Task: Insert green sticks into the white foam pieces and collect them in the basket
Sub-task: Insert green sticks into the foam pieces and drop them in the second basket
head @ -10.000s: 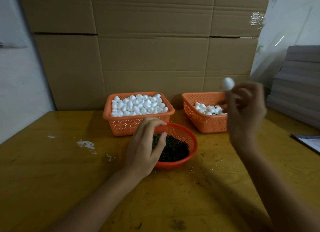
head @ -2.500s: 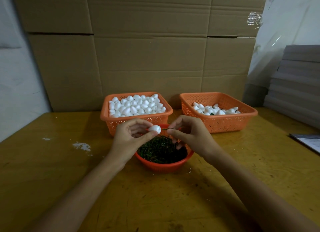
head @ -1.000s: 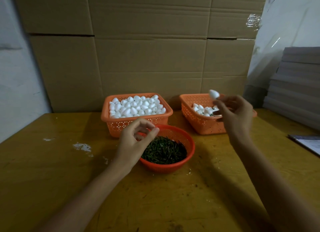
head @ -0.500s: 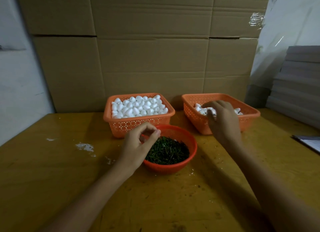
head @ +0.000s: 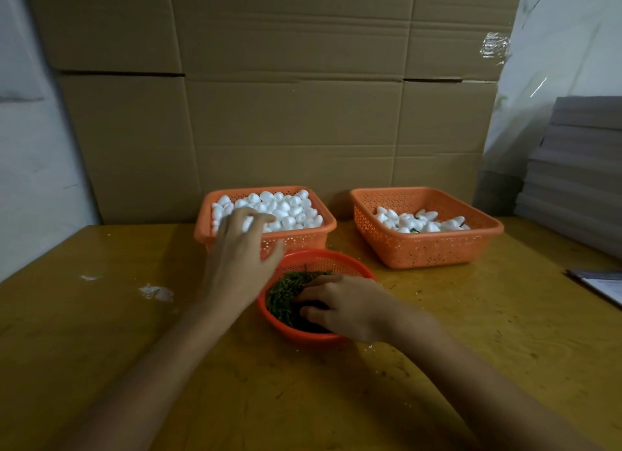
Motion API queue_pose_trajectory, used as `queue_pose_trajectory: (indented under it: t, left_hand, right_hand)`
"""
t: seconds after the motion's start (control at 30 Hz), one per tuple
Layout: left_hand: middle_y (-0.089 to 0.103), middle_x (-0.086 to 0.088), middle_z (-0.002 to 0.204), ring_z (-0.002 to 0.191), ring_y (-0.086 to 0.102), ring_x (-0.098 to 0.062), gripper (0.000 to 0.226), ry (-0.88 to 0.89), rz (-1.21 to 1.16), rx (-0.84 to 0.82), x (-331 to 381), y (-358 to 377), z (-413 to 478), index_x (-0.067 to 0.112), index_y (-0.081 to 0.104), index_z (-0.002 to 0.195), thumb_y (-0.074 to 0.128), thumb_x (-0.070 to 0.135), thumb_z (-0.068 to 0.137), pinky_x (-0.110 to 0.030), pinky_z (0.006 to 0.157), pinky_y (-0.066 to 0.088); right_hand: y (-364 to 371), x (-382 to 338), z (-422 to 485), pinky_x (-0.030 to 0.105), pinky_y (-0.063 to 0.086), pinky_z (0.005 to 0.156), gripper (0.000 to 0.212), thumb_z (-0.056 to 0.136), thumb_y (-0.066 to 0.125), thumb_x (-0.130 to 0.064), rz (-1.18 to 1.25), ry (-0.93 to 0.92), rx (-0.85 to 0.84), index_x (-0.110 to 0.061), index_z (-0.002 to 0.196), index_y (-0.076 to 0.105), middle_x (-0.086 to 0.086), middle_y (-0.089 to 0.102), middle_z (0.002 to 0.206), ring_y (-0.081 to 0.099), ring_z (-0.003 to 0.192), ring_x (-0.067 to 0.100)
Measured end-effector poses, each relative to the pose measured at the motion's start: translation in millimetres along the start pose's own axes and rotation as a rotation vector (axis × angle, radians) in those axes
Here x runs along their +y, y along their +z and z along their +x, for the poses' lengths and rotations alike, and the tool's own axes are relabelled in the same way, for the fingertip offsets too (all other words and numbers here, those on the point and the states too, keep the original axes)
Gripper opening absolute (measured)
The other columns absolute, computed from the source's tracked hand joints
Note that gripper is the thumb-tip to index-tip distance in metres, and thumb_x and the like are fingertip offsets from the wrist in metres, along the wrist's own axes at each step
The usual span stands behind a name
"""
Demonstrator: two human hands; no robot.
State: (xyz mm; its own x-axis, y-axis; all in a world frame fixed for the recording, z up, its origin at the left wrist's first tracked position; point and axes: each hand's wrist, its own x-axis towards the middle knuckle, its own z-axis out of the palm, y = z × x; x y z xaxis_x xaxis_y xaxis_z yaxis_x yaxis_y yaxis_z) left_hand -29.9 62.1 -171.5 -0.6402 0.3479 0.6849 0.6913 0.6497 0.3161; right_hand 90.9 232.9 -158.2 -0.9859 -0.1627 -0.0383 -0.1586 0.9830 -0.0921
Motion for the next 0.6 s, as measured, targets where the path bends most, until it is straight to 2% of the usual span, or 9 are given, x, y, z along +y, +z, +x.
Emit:
queue_pose_trajectory:
  t: [0.1, 0.17, 0.2, 0.27, 0.3, 0.37, 0.5, 0.53, 0.6]
  left_hand:
    - [0.059, -0.011, 0.141, 0.137, 0.045, -0.032, 0.039, -0.100, 0.302, -0.058, -14.6, -2.3, 34.0, 0.019, 0.072, 0.124, 0.058, 0.047, 0.101, -0.048, 0.105, 0.043]
    - [0.061, -0.011, 0.143, 0.139, 0.043, -0.033, 0.050, -0.194, 0.393, -0.258, -21.5, -1.1, 53.1, 0.026, 0.075, 0.124, 0.040, 0.058, 0.106, -0.046, 0.110, 0.038]
    - [0.053, -0.012, 0.154, 0.147, 0.037, -0.033, 0.058, -0.251, 0.378, -0.397, -23.5, -0.6, 61.6, 0.031, 0.069, 0.135, 0.030, 0.063, 0.106, -0.048, 0.114, 0.033]
    - [0.014, -0.008, 0.175, 0.161, 0.008, -0.031, 0.067, -0.306, 0.319, -0.630, -26.5, 0.0, 76.5, 0.036, 0.040, 0.159, 0.018, 0.069, 0.105, -0.052, 0.124, 0.016]
    - [-0.002, -0.007, 0.176, 0.162, -0.005, -0.030, 0.069, -0.311, 0.304, -0.698, -27.8, 1.3, 82.7, 0.037, 0.027, 0.164, 0.017, 0.070, 0.105, -0.054, 0.127, 0.007]
    - [-0.015, -0.007, 0.174, 0.160, -0.019, -0.033, 0.070, -0.294, 0.282, -0.773, -28.8, 2.2, 92.4, 0.033, 0.015, 0.167, 0.019, 0.068, 0.106, -0.053, 0.128, -0.006]
    - [0.007, -0.005, 0.176, 0.162, 0.000, -0.035, 0.052, -0.198, 0.123, -0.740, -37.6, 3.9, 99.1, 0.026, 0.055, 0.151, 0.040, 0.051, 0.109, -0.053, 0.129, -0.001]
    - [0.019, -0.011, 0.173, 0.160, 0.011, -0.039, 0.045, -0.184, 0.076, -0.700, -39.5, 4.6, 97.4, 0.023, 0.066, 0.140, 0.046, 0.047, 0.108, -0.055, 0.128, 0.005]
    - [0.048, -0.026, 0.152, 0.146, 0.038, -0.046, 0.031, -0.182, 0.002, -0.614, -42.4, 6.7, 94.2, 0.021, 0.079, 0.099, 0.056, 0.042, 0.104, -0.058, 0.124, 0.022]
  right_hand:
    - [-0.5, 0.1, 1.8, 0.046, 0.043, 0.113, 0.047, 0.108, 0.041, -0.048, -0.007, 0.017, -0.010, -0.033, 0.152, 0.051, -0.004, 0.045, 0.160, 0.044, 0.145, 0.022]
    - [-0.3, -0.5, 1.5, 0.046, 0.043, 0.113, 0.046, 0.108, 0.041, -0.048, -0.005, 0.020, -0.015, -0.034, 0.151, 0.051, -0.005, 0.045, 0.160, 0.043, 0.145, 0.022]
    - [0.1, -0.3, 1.1, 0.046, 0.043, 0.113, 0.046, 0.108, 0.041, -0.048, -0.004, 0.020, -0.018, -0.034, 0.151, 0.051, -0.005, 0.045, 0.160, 0.043, 0.145, 0.021]
    - [0.8, 0.3, 0.7, 0.046, 0.043, 0.113, 0.045, 0.108, 0.041, -0.047, 0.001, 0.020, -0.015, -0.034, 0.150, 0.052, -0.006, 0.046, 0.159, 0.044, 0.145, 0.021]
    - [1.0, 0.4, 0.8, 0.046, 0.043, 0.112, 0.045, 0.108, 0.041, -0.047, 0.002, 0.019, -0.012, -0.034, 0.150, 0.052, -0.006, 0.046, 0.159, 0.044, 0.145, 0.021]
    - [1.4, 0.7, 1.5, 0.046, 0.044, 0.112, 0.045, 0.108, 0.041, -0.047, 0.001, 0.018, -0.010, -0.034, 0.150, 0.052, -0.005, 0.047, 0.158, 0.044, 0.144, 0.021]
    - [0.9, 0.0, 0.8, 0.048, 0.043, 0.113, 0.046, 0.108, 0.041, -0.048, 0.007, 0.025, -0.019, -0.034, 0.151, 0.051, -0.005, 0.045, 0.160, 0.043, 0.146, 0.022]
    - [0.8, 0.0, 0.3, 0.049, 0.043, 0.112, 0.046, 0.108, 0.041, -0.048, 0.008, 0.026, -0.020, -0.034, 0.151, 0.051, -0.005, 0.045, 0.160, 0.043, 0.146, 0.022]
    - [0.4, -0.8, -0.3, 0.049, 0.044, 0.111, 0.046, 0.108, 0.041, -0.048, 0.006, 0.026, -0.018, -0.034, 0.151, 0.051, -0.004, 0.046, 0.159, 0.043, 0.145, 0.022]
